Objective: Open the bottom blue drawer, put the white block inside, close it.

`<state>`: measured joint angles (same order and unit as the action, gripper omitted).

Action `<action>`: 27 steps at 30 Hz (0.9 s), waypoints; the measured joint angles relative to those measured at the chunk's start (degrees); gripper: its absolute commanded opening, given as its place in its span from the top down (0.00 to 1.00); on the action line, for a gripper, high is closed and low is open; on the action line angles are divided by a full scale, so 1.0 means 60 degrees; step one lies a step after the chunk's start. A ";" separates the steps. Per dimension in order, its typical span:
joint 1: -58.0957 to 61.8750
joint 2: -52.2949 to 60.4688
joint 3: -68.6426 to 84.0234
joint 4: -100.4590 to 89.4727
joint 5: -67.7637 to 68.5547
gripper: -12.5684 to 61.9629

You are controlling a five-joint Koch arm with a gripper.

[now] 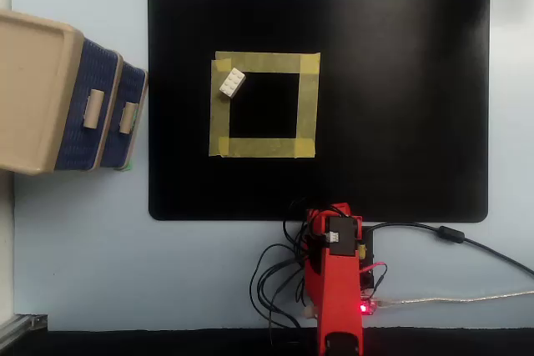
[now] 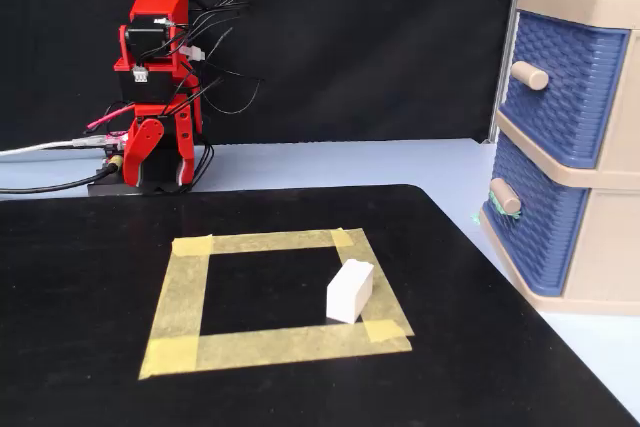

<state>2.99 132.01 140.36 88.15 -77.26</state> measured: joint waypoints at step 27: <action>-0.6973 -0.2974 -0.4102 -0.6313 -0.9214 0.38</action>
<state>-38.85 114.17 115.75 50.27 -132.54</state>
